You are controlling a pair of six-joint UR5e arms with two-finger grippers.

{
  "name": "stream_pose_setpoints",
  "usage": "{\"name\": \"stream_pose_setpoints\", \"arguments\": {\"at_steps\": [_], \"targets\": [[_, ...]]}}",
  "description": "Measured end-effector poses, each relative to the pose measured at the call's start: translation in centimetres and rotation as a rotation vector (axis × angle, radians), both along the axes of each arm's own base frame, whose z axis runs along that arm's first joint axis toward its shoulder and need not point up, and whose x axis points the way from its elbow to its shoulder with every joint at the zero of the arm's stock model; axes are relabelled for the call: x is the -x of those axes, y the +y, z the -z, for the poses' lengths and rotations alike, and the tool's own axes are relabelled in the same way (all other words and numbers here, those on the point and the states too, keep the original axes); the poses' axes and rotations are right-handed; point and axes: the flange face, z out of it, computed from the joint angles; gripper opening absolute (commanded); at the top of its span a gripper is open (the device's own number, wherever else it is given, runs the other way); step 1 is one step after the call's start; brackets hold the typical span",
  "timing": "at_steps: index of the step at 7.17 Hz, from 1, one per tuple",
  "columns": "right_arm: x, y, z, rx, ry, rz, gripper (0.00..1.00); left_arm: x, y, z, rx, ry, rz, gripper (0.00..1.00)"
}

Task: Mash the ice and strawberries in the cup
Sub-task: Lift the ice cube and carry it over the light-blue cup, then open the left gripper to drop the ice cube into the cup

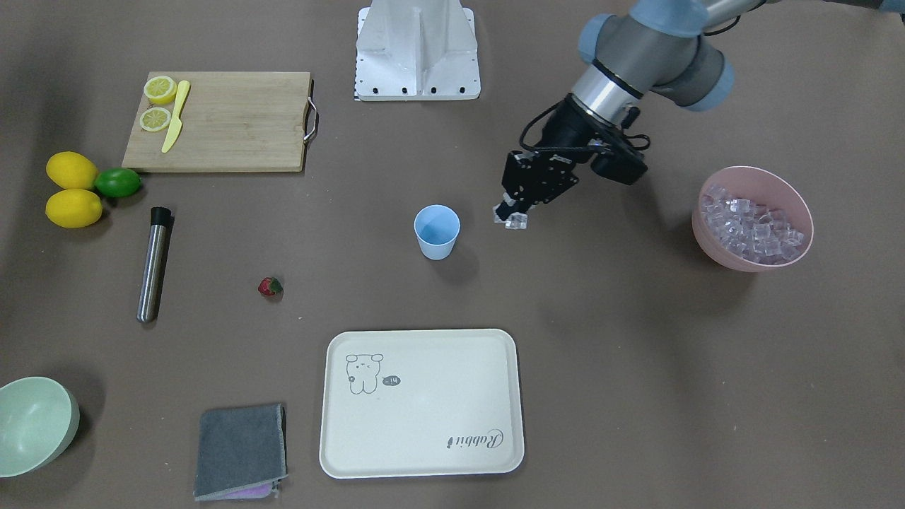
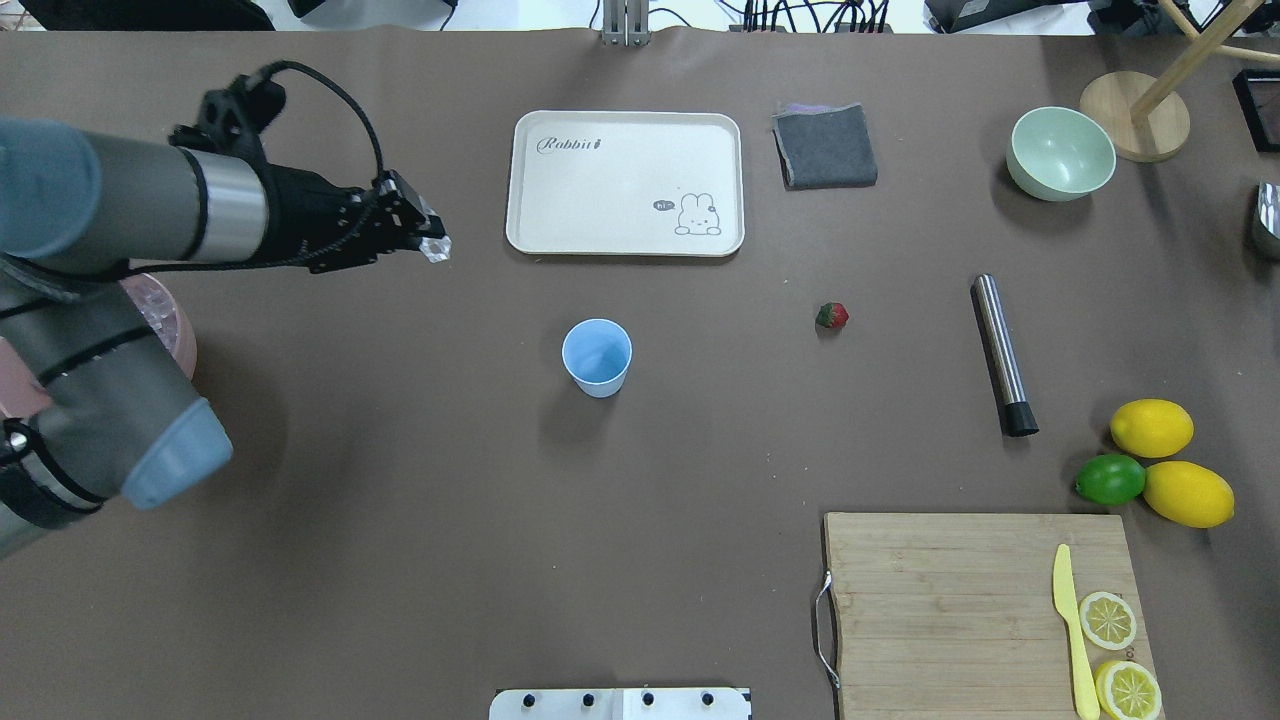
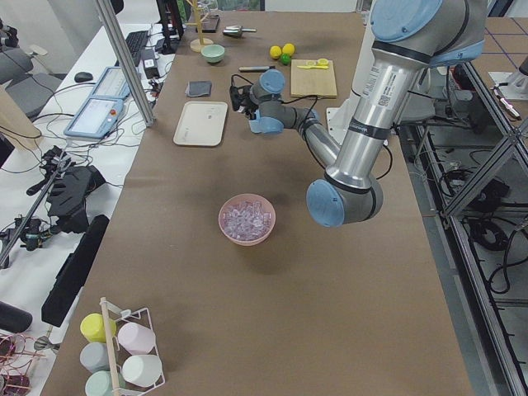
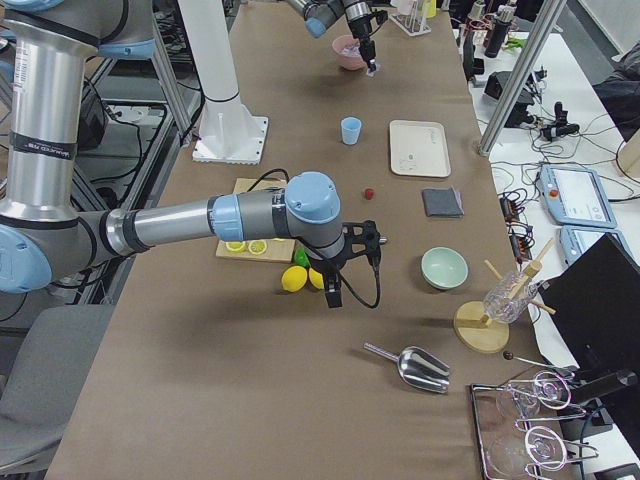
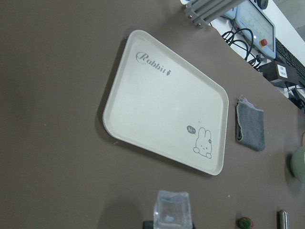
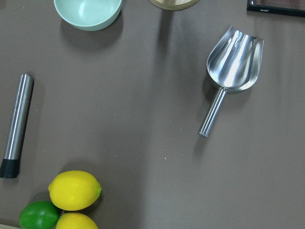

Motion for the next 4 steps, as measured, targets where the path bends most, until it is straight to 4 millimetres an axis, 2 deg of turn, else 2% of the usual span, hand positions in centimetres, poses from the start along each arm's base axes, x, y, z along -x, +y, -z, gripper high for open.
{"name": "stream_pose_setpoints", "arguments": {"at_steps": [1,2,4], "targets": [[0.0,0.0,0.0,0.001,0.000,0.000,1.00,-3.1,1.6,2.3,0.008,-0.005,0.022,0.00],[0.0,0.0,-0.1,0.002,0.000,0.000,1.00,-5.3,2.5,3.5,0.014,-0.015,0.043,0.00],[0.0,0.1,-0.1,0.002,0.000,0.000,1.00,-7.8,2.7,3.0,0.026,-0.050,0.071,0.00]]}}
